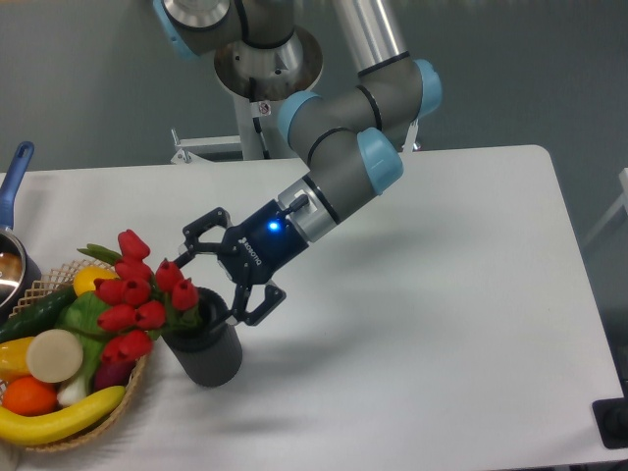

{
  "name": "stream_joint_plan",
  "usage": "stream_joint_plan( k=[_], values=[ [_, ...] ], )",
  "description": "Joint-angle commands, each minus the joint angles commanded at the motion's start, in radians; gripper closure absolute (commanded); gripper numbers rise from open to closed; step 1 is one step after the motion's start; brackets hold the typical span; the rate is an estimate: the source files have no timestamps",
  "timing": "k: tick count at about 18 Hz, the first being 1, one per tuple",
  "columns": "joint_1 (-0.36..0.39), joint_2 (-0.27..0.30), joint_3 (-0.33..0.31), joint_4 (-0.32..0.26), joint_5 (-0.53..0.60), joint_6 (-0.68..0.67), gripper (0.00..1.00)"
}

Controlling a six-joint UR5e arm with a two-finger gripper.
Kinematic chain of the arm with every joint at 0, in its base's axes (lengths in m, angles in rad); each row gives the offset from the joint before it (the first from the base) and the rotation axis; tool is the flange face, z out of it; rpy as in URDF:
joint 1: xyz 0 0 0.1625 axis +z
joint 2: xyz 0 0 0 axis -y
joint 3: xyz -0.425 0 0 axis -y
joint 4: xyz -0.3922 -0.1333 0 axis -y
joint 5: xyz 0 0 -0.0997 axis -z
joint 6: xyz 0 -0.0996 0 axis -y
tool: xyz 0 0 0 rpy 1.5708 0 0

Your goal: Insert the flowers into the vase

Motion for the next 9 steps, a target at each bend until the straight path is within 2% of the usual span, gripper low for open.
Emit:
stream_joint_plan(
  k=[9],
  values=[
    [0.141, 0.018, 0.000, -0.002, 0.003, 0.003, 0.00]
  ],
)
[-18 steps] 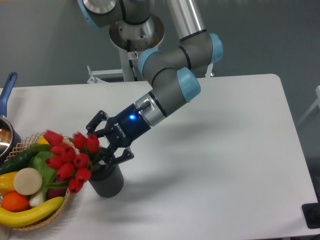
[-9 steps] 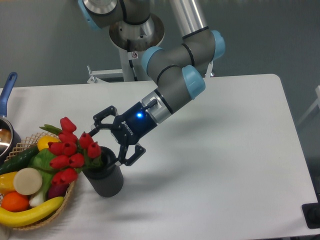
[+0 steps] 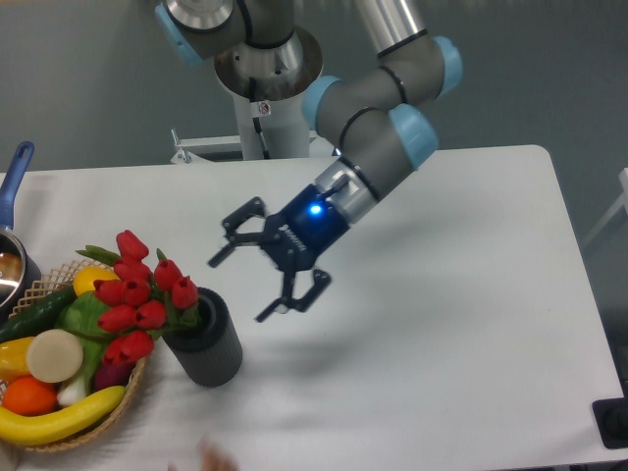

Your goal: Insert the flowers into the vase

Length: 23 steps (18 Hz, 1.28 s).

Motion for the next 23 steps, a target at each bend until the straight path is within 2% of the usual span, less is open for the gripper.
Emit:
stream_joint_plan(
  k=[5, 10, 13, 18, 23],
  values=[
    [0.087, -0.008, 0.041, -0.002, 0.006, 0.000, 0.00],
    [0.160, -0.006, 0.101, -0.005, 0.107, -0.023, 0.00],
    [0.170, -0.012, 0.129, -0.008, 0.170, -0.025, 0.00],
    [0.195, -0.015, 0.132, -0.011, 0.417, -0.026, 0.00],
    [0.190, -0.038, 0.143, -0.011, 0.765, -0.015, 0.00]
  ],
)
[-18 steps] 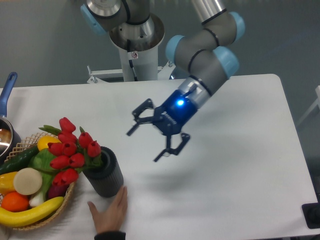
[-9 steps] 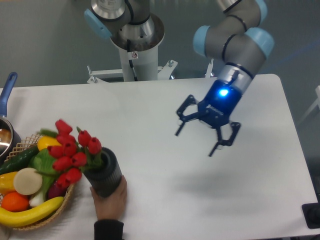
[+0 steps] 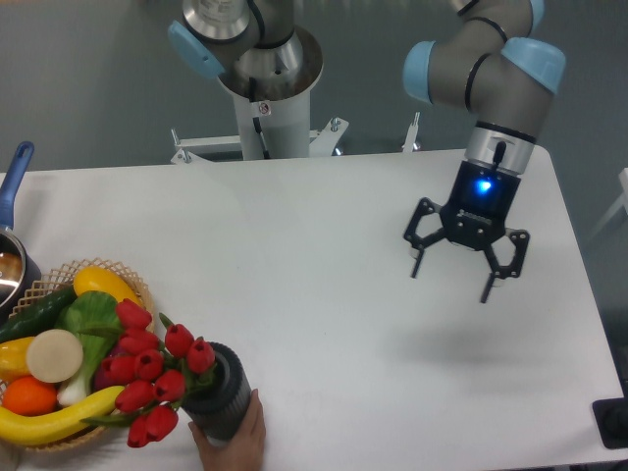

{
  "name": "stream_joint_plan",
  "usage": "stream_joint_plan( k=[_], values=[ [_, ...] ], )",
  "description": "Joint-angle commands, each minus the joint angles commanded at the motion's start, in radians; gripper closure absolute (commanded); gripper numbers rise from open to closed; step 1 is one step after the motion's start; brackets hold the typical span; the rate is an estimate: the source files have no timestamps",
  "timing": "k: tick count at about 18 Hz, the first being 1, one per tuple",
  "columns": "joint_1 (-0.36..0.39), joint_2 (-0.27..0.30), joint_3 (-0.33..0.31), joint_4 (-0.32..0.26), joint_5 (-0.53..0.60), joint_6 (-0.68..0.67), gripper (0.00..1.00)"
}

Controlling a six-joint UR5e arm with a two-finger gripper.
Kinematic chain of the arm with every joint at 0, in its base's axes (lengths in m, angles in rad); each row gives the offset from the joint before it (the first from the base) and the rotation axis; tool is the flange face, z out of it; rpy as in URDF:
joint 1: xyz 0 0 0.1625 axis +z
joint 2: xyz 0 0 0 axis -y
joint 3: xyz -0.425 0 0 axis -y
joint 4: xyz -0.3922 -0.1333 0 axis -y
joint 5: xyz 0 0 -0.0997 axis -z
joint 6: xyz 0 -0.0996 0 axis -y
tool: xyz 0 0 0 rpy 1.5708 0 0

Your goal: Insert the flowers into the vase

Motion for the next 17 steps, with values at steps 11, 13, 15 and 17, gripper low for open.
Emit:
stream_joint_plan(
  k=[11, 13, 15, 17],
  values=[
    [-0.023, -0.040, 0.161, -0.277, 0.358, 0.003, 0.00],
    [-0.038, -0.061, 0.211, -0.328, 0.381, 0.014, 0.00],
    [-0.064, -0.069, 0.209, -0.324, 0.422, 0.018, 0.00],
    [-0.087, -0.075, 0.212, -0.322, 0.483, 0.018, 0.00]
  ],
)
